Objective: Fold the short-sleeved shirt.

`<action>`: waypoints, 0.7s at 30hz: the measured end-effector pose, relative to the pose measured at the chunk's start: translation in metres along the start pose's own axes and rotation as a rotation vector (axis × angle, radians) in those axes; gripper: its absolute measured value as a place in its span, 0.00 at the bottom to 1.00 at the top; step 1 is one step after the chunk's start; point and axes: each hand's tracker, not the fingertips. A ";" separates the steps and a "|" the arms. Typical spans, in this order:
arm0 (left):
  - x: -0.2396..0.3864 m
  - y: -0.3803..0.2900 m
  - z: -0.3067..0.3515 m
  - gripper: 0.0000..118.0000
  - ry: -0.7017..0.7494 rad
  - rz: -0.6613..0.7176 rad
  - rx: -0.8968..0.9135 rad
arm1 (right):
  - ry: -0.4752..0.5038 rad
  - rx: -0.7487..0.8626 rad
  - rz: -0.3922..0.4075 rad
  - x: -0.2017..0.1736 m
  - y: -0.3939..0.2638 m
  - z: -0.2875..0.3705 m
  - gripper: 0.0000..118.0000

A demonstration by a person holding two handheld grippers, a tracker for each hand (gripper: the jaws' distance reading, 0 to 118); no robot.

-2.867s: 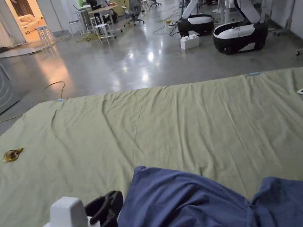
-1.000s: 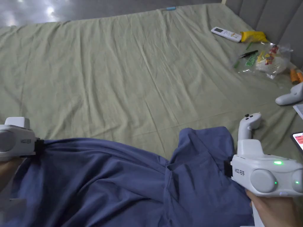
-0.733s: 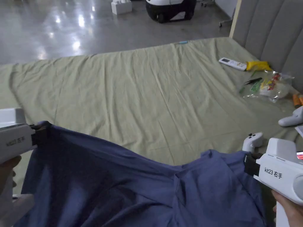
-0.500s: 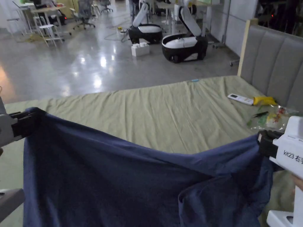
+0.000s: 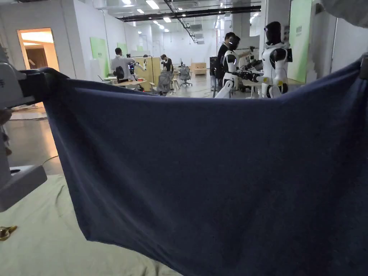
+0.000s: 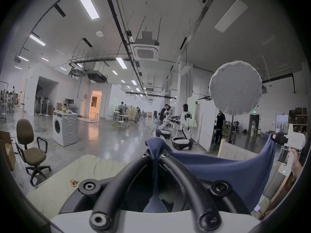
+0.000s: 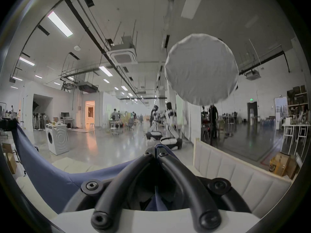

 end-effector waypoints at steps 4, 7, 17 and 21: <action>-0.002 0.032 -0.004 0.04 0.026 -0.023 0.019 | -0.039 0.075 0.043 -0.011 0.052 -0.018 0.00; -0.002 0.042 -0.009 0.04 0.058 -0.057 0.054 | -0.048 0.093 0.051 -0.012 0.074 -0.029 0.00; 0.001 0.045 -0.024 0.04 0.091 -0.048 0.069 | 0.011 0.108 0.133 -0.038 0.086 -0.048 0.00; 0.001 0.043 -0.037 0.04 0.115 -0.066 0.062 | 0.014 0.114 0.108 -0.041 0.084 -0.051 0.00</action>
